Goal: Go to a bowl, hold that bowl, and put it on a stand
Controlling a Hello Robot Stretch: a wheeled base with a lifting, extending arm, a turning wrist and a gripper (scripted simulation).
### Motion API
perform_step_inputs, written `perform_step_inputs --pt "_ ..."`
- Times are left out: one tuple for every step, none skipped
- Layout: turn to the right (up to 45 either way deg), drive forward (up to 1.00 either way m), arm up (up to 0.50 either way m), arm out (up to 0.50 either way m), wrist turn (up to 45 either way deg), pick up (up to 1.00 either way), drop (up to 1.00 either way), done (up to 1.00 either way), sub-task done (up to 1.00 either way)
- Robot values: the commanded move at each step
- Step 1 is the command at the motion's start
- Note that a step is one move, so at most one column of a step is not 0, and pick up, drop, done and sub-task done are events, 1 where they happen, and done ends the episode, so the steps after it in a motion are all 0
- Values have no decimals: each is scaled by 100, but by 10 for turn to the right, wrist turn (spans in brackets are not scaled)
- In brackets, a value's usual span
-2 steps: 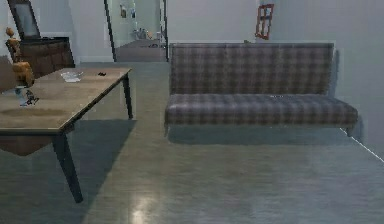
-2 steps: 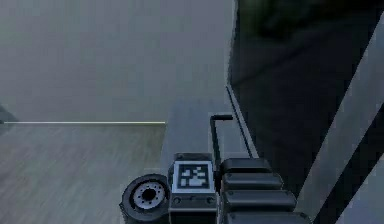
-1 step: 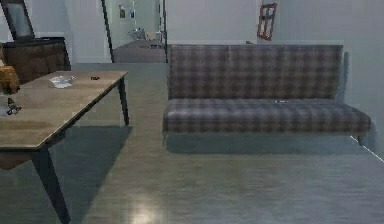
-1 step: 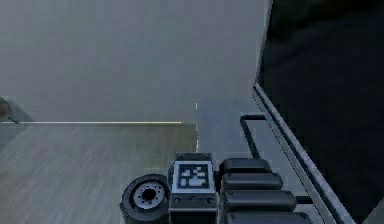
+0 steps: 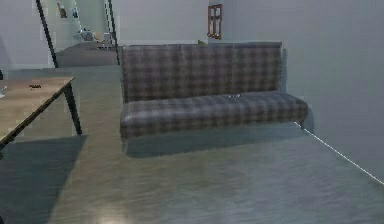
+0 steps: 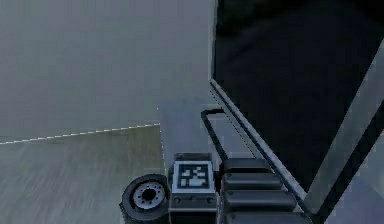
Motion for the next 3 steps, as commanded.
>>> perform_step_inputs --pt "0 40 0 0 0 0 0 0 0" --pt "450 0 0 0 0 0 0 0 0" --pt "180 0 0 0 0 0 0 0 0"
